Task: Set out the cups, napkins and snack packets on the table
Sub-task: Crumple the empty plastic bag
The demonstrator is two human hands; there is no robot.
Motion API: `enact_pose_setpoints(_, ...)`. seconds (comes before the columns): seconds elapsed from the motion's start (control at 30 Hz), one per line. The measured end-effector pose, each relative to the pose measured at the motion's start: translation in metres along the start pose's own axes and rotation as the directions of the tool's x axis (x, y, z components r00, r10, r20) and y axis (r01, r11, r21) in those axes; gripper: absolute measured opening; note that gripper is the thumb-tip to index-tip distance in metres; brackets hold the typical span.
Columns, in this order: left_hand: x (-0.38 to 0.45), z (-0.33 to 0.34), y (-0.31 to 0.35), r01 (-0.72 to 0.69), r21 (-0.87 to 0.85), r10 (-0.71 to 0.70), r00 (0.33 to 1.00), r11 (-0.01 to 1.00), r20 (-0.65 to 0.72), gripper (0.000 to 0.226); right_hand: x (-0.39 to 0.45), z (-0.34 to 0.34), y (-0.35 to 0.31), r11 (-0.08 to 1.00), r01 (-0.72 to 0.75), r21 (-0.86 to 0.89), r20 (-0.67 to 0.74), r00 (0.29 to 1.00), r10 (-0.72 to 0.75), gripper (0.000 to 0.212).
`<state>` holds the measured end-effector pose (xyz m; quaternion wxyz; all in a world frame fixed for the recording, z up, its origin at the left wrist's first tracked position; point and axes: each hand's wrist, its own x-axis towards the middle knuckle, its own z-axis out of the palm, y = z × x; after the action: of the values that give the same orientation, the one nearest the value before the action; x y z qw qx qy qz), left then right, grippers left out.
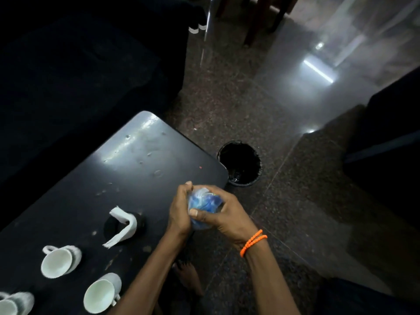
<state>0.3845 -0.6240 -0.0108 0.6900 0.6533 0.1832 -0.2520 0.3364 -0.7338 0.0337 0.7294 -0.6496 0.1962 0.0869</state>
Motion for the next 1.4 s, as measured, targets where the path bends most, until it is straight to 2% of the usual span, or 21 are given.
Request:
enact_pose_setpoints(0.07,0.010,0.026,0.007,0.125,-0.262,-0.116,0.992,0.957,0.049,0.035,0.003,-0.011,0.005,0.999,0.012,0.047,-0.128,0.992,-0.006,0.040)
enact_pose_setpoints(0.1,0.019,0.039,0.007,0.169,-0.337,-0.154,0.985,0.926,0.072,0.030,0.006,-0.018,0.008,0.999,0.014,0.036,-0.218,0.976,-0.006,0.037)
enact_pose_setpoints(0.13,0.024,0.051,0.011,0.196,-0.322,-0.167,0.979,0.926,0.113,0.029,0.010,-0.026,0.013,1.000,0.011,-0.024,-0.324,0.946,-0.018,0.035)
enact_pose_setpoints(0.2,0.032,0.073,0.010,0.197,-0.149,-0.160,0.960,0.969,0.230,0.031,0.021,-0.041,0.023,0.966,-0.018,-0.260,-0.502,0.857,-0.119,0.032)
enact_pose_setpoints(0.27,0.038,0.092,0.002,0.047,0.122,-0.078,0.962,0.991,0.262,0.028,0.031,-0.059,0.033,0.883,-0.049,-0.467,-0.596,0.755,-0.274,0.029)
enact_pose_setpoints(0.3,0.041,0.099,0.000,-0.046,0.235,-0.006,0.976,0.971,0.217,0.025,0.037,-0.068,0.036,0.844,-0.053,-0.533,-0.619,0.705,-0.347,0.031)
enact_pose_setpoints(0.37,0.046,0.104,-0.001,-0.157,0.306,0.122,0.984,0.939,0.130,0.026,0.053,-0.090,0.042,0.769,-0.037,-0.638,-0.618,0.620,-0.483,0.036)
enact_pose_setpoints(0.43,0.050,0.102,-0.001,-0.186,0.240,0.169,0.982,0.953,0.086,0.026,0.075,-0.110,0.047,0.709,-0.042,-0.704,-0.594,0.582,-0.555,0.044)
enact_pose_setpoints(0.5,0.051,0.101,-0.006,-0.168,0.153,0.161,0.985,0.974,0.061,0.026,0.101,-0.127,0.055,0.660,-0.120,-0.742,-0.564,0.643,-0.517,0.053)
enact_pose_setpoints(0.57,0.050,0.101,-0.010,-0.189,0.119,0.184,0.981,0.975,0.055,0.028,0.126,-0.144,0.064,0.567,-0.269,-0.778,-0.526,0.772,-0.357,0.069)
enact_pose_setpoints(0.6,0.049,0.100,-0.011,-0.204,0.103,0.199,0.978,0.974,0.056,0.029,0.136,-0.152,0.070,0.508,-0.347,-0.789,-0.527,0.807,-0.266,0.081)
enact_pose_setpoints(0.67,0.044,0.096,-0.010,-0.225,0.067,0.220,0.973,0.972,0.068,0.031,0.150,-0.167,0.080,0.459,-0.455,-0.763,-0.587,0.786,-0.196,0.099)
enact_pose_setpoints(0.7,0.041,0.092,-0.009,-0.227,0.044,0.224,0.972,0.973,0.074,0.031,0.154,-0.171,0.082,0.484,-0.475,-0.735,-0.626,0.749,-0.215,0.102)
enact_pose_setpoints(0.77,0.031,0.083,-0.012,-0.214,0.013,0.212,0.974,0.977,0.081,0.032,0.155,-0.172,0.085,0.582,-0.434,-0.687,-0.673,0.683,-0.284,0.098)
enact_pose_setpoints(0.83,0.019,0.070,-0.017,-0.196,-0.004,0.195,0.977,0.981,0.083,0.034,0.148,-0.167,0.090,0.643,-0.378,-0.666,-0.680,0.662,-0.316,0.089)
enact_pose_setpoints(1.1,-0.020,0.018,-0.031,-0.095,-0.045,0.095,0.995,0.994,0.015,0.040,0.105,-0.123,0.118,0.662,-0.402,-0.633,-0.672,0.711,-0.210,0.063)
enact_pose_setpoints(1.27,-0.030,-0.016,-0.020,-0.093,-0.096,0.086,0.993,0.991,-0.078,0.039,0.110,-0.048,0.090,0.733,-0.205,-0.649,-0.620,0.702,-0.352,0.053)
enact_pose_setpoints(1.4,-0.038,-0.053,0.007,-0.128,-0.173,0.098,0.980,0.977,-0.174,0.033,0.113,0.029,0.049,0.713,0.001,-0.701,-0.508,0.701,-0.500,0.047)
